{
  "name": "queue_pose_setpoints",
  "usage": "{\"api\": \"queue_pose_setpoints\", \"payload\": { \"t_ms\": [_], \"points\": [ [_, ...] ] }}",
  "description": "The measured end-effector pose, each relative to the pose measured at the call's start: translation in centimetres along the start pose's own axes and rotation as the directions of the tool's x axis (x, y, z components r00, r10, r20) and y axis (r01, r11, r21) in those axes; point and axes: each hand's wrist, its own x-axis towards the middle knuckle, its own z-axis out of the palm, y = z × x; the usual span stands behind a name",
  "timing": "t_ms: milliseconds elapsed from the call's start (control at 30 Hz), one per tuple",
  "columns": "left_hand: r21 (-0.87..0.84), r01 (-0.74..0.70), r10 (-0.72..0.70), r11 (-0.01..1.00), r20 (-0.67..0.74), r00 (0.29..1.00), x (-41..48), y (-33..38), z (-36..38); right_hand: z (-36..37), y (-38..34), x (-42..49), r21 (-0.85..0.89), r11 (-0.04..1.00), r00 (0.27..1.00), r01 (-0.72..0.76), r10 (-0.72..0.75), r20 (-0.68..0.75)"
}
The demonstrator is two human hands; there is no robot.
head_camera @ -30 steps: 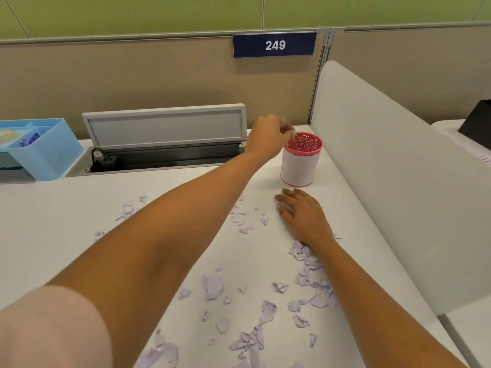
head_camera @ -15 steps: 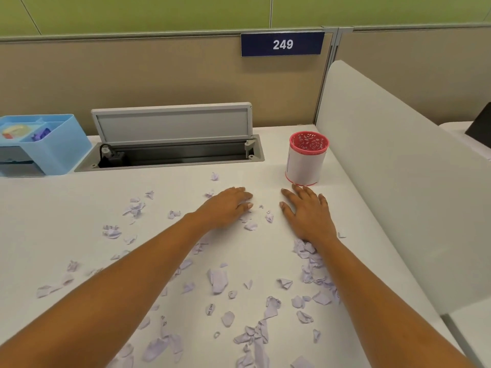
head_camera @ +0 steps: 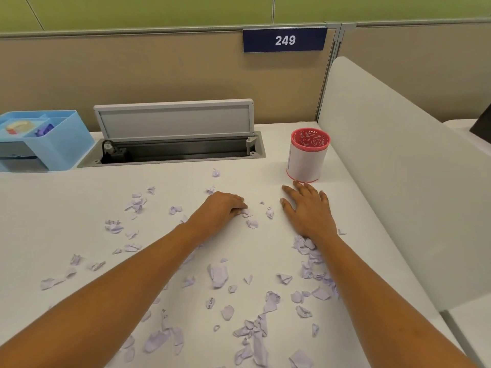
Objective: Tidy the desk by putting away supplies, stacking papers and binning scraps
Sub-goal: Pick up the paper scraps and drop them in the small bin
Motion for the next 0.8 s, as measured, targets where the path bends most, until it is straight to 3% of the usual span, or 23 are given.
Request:
{"api": "queue_pose_setpoints", "payload": {
  "t_ms": [433,800],
  "points": [
    [-0.122,0.116,-0.131,0.986,-0.126,0.983,1.8,0.5,-1.6,-0.1,0.0,0.0,0.014,1.000,1.000,0.001,-0.001,-0.015],
    [-0.175,-0.087,0.031,0.981,-0.300,0.953,12.3,8.6,-7.3,0.0,-0.1,-0.1,0.008,1.000,0.999,0.011,-0.011,-0.035]
  ]
}}
